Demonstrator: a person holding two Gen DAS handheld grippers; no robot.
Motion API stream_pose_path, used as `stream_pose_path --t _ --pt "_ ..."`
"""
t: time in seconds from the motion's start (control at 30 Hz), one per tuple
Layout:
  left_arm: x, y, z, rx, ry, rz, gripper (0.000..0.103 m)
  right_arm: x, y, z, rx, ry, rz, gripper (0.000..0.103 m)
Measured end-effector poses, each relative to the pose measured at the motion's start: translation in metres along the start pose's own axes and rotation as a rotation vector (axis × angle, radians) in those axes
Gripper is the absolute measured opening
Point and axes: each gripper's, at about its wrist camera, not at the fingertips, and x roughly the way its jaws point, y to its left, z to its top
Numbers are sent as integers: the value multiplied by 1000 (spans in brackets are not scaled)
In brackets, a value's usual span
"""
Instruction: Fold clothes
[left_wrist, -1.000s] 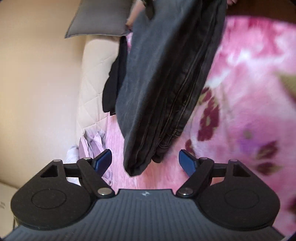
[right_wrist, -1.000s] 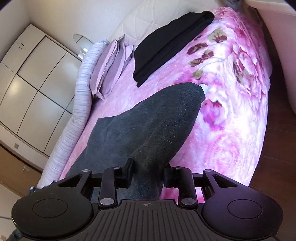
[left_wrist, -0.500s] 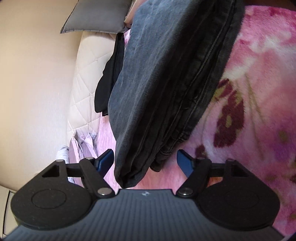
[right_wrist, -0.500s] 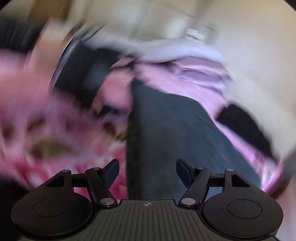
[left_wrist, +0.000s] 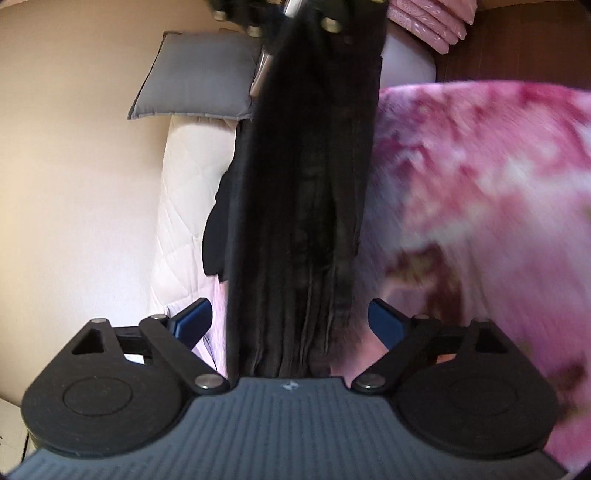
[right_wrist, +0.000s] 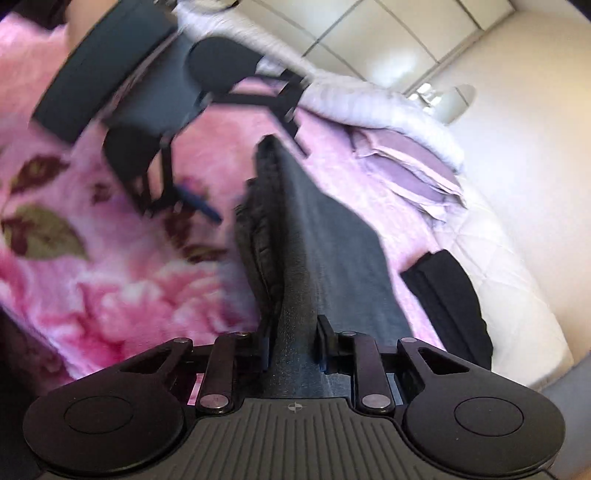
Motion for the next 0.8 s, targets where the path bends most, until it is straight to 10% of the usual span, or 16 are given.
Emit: stream_pose_path --t 0.3,0.47,0.8 --pt "28 3 17 -48 67 -73 41 -13 17 -16 3 -8 -41 31" --pt "33 13 20 -140 85 -124 38 10 74 -33 -134 -2 -170 53" --pt "21 37 19 -197 94 -133 33 28 30 -37 -301 -7 -225 32"
